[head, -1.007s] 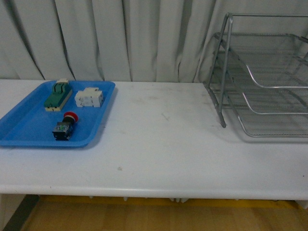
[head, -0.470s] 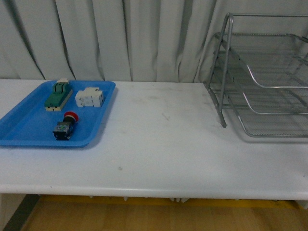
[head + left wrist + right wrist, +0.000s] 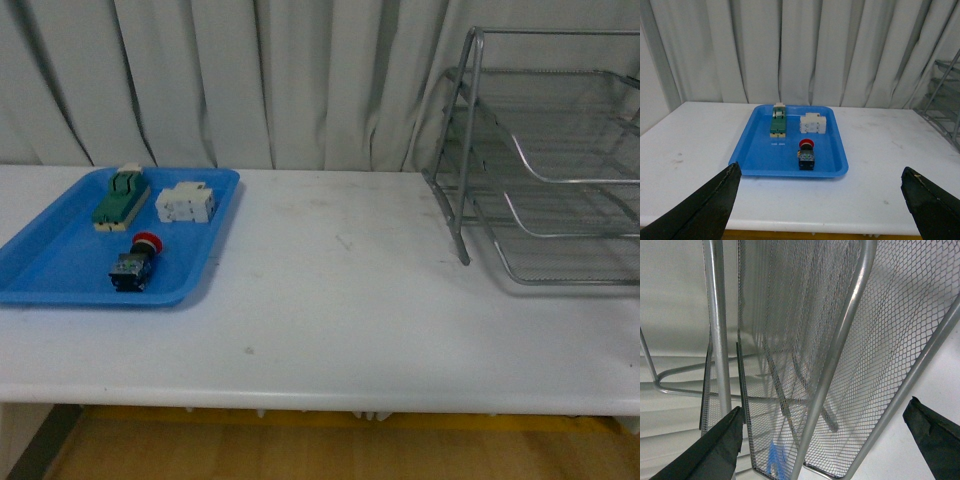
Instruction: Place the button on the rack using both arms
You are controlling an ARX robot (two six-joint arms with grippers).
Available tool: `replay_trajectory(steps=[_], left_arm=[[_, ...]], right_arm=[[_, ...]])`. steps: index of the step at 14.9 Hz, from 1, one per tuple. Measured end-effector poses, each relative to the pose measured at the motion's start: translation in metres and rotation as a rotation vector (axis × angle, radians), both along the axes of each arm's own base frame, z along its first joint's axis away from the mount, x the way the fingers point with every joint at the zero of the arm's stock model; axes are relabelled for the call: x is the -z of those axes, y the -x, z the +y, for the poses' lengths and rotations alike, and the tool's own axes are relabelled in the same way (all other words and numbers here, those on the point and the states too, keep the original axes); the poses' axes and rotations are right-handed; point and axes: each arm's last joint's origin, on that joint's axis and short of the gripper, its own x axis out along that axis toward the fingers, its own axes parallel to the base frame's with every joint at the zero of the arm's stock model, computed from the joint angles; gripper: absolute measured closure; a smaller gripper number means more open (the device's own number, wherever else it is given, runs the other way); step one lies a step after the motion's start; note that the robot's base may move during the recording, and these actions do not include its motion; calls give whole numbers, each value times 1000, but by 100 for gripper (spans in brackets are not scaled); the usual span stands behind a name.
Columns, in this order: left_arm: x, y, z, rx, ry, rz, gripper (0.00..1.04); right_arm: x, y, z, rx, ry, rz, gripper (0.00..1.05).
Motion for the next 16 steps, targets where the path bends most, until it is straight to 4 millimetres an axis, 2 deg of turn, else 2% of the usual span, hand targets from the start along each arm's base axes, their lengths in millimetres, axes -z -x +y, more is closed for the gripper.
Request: replay_trajectory(steps=[3, 6, 8, 12, 15, 16], left_arm=[[0, 0, 0, 0, 0, 0, 7], [0, 0, 0, 0, 0, 0, 7], [0, 0, 0, 0, 0, 0, 7], [0, 0, 0, 0, 0, 0, 7], [0, 0, 0, 0, 0, 0, 7], [0, 0, 0, 0, 0, 0, 7]], right_arm=[[-3, -11, -1, -1, 5, -6, 6], [3, -24, -3, -6, -2, 15, 7], [4, -30, -3, -10, 0, 10, 15], [9, -41, -1, -12, 8, 4, 60], [8, -43, -2, -10, 20, -41, 85], [11, -41, -2, 2, -23, -41, 98]])
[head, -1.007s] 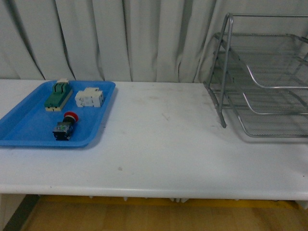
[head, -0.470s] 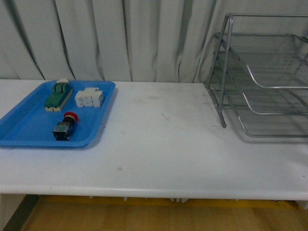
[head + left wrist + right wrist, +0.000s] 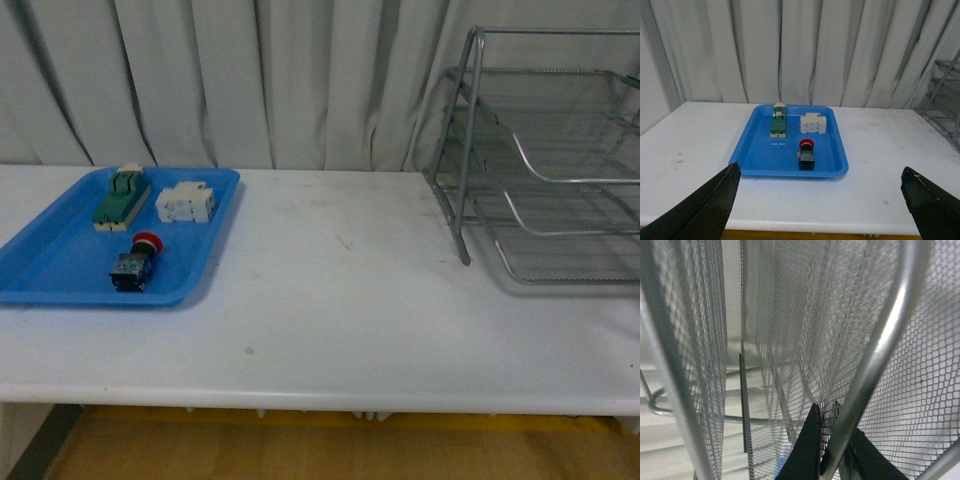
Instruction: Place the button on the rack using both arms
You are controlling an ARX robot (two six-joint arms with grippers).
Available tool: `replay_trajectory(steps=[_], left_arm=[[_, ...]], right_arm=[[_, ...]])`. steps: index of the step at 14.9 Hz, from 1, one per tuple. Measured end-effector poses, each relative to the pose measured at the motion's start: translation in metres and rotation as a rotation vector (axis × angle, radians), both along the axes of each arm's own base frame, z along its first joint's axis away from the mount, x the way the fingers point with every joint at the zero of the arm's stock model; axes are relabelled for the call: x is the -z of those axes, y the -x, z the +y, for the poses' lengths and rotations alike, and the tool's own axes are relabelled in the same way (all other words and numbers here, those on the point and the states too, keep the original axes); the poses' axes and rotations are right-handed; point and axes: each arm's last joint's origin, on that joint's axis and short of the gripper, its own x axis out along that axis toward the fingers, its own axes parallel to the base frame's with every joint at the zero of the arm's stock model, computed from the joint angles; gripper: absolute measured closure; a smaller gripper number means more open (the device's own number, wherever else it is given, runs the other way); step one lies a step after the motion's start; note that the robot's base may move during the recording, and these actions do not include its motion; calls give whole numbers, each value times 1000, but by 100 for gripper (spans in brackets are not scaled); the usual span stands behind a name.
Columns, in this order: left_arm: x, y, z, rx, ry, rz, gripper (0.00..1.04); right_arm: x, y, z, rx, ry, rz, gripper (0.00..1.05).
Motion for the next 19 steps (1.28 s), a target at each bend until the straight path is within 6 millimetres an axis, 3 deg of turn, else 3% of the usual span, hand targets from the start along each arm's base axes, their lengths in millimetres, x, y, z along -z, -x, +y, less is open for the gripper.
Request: replay_trajectory(steps=[4, 10, 14, 19], left_arm=[[0, 0, 0, 0, 0, 0, 7], [0, 0, 0, 0, 0, 0, 7], [0, 0, 0, 0, 0, 0, 7], [0, 0, 0, 0, 0, 0, 7]], right_arm=[[7, 23, -1, 28, -67, -33, 100], [2, 87, 0, 79, -65, -15, 101], [2, 116, 0, 85, -52, 20, 101], [2, 128, -14, 115, 50, 14, 48]])
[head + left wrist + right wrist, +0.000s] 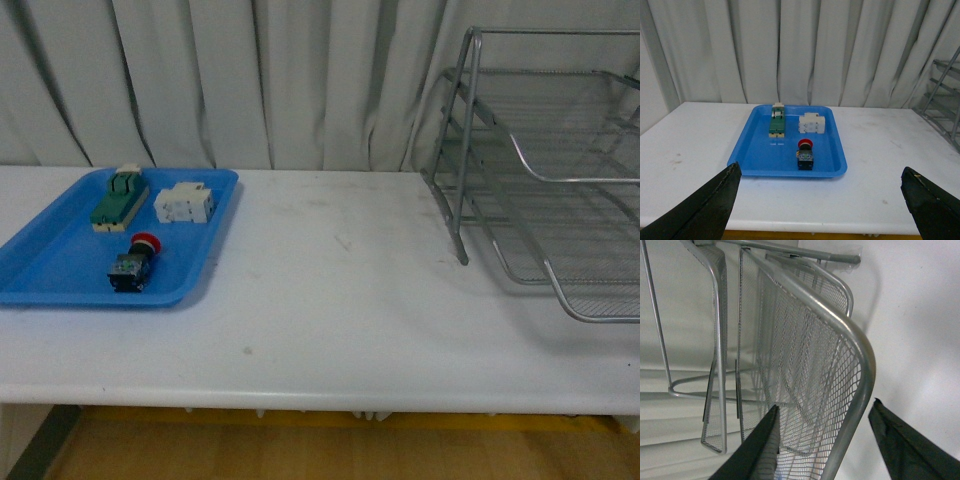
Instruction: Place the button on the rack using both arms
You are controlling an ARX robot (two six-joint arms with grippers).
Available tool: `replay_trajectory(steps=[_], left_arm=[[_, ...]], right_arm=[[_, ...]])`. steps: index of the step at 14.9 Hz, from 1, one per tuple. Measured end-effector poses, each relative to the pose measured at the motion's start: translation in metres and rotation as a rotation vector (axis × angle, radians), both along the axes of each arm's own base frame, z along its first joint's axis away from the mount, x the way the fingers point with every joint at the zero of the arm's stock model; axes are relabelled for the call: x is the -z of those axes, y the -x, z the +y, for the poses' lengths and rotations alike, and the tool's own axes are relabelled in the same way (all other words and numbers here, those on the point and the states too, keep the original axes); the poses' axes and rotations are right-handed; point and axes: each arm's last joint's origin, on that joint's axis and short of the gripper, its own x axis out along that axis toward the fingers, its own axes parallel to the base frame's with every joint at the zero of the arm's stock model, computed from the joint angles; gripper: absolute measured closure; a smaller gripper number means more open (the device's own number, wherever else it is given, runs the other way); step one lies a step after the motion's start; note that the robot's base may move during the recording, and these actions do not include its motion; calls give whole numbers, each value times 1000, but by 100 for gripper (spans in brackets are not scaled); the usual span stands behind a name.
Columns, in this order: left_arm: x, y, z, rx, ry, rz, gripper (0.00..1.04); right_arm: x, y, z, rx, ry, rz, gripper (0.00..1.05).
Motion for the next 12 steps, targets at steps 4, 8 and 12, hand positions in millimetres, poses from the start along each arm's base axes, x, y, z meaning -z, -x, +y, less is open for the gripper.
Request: replay_trajectory(steps=[4, 8, 12], left_arm=[[0, 0, 0, 0, 0, 0, 7], [0, 0, 0, 0, 0, 0, 7], [0, 0, 0, 0, 0, 0, 7]], right_arm=[[-18, 8, 5, -22, 26, -42, 7], [-62, 46, 16, -62, 106, -154, 6], [-126, 99, 2, -44, 524, -270, 18]])
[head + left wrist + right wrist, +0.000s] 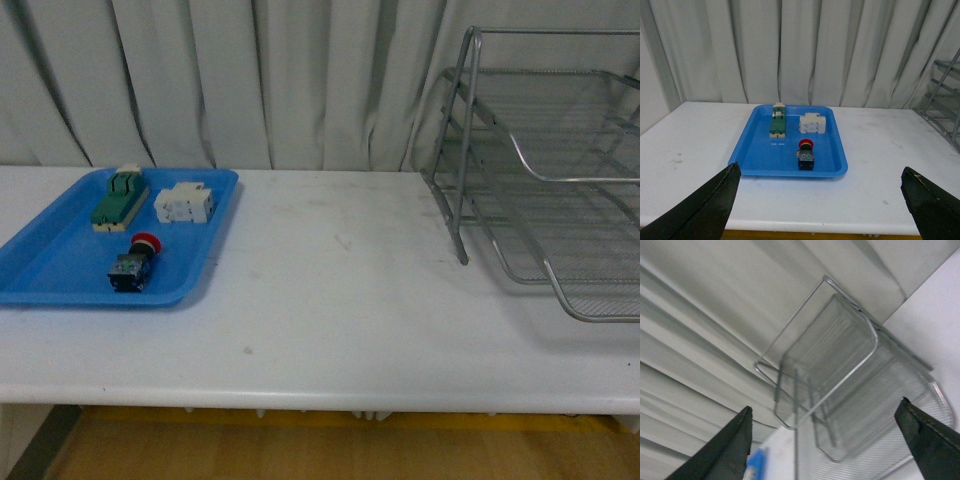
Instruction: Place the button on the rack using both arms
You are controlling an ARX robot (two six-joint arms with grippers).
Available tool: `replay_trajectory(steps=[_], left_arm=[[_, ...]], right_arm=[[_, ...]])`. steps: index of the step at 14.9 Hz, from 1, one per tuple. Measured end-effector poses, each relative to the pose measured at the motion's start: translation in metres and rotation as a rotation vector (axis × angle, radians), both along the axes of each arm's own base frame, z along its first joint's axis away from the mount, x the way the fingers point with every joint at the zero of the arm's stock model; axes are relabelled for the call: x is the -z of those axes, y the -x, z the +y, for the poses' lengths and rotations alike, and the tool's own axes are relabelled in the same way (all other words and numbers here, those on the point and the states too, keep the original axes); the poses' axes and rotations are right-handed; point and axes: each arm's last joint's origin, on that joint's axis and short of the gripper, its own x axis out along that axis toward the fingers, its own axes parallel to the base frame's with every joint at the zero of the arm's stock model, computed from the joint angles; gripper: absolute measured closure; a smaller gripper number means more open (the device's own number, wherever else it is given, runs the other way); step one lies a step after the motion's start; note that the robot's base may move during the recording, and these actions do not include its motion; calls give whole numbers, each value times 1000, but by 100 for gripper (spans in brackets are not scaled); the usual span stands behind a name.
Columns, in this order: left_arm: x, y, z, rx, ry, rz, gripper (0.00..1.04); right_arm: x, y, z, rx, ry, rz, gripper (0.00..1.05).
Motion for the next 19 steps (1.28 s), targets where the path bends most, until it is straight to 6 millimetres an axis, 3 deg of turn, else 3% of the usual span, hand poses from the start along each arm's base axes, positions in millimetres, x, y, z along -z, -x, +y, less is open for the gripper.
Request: replay_trajectory(steps=[1, 3, 4, 5, 7, 10, 16, 17, 19], left_arm=[[0, 0, 0, 0, 0, 0, 7], [0, 0, 0, 0, 0, 0, 7], [0, 0, 0, 0, 0, 0, 7], [0, 0, 0, 0, 0, 0, 7], [0, 0, 0, 0, 0, 0, 7], [0, 0, 0, 0, 0, 0, 7], [0, 0, 0, 0, 0, 0, 7], [0, 0, 0, 0, 0, 0, 7], [0, 0, 0, 0, 0, 0, 7]], right_arm=[[4, 17, 25, -24, 267, 54, 35], [14, 34, 52, -15, 670, 21, 60], [26, 39, 65, -27, 714, 71, 73], [29, 41, 68, -29, 717, 85, 77], [24, 45, 84, -18, 785, 59, 99], [18, 52, 103, -14, 816, 44, 103], [16, 63, 121, 0, 818, 33, 103], [16, 66, 133, -31, 818, 17, 103], [16, 68, 131, -2, 820, 33, 103]])
